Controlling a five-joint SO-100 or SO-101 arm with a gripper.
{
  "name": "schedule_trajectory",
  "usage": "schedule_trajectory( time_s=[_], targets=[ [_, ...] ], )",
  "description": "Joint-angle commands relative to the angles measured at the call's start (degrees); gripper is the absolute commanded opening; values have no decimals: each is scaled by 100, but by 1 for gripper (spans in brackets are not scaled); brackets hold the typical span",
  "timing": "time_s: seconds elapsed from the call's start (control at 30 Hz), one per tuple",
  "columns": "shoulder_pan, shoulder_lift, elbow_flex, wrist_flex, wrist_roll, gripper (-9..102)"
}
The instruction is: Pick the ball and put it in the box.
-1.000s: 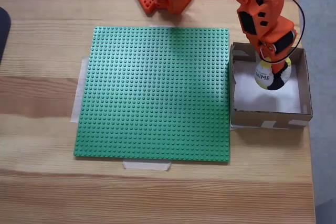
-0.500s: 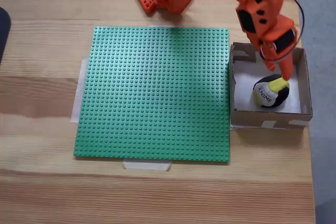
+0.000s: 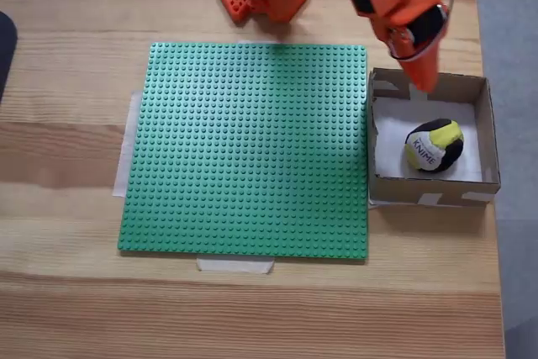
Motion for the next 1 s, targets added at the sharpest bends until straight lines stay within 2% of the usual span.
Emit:
schedule_trajectory(
  time_s=[0.0, 0.2, 0.63, 0.97],
  targets=[
    [158, 633, 141, -53, -35, -1],
    [615, 1248, 562, 0, -35, -1],
    [2602, 2136, 1125, -114, -580, -1],
    [3709, 2531, 1512, -62, -721, -1]
  ],
)
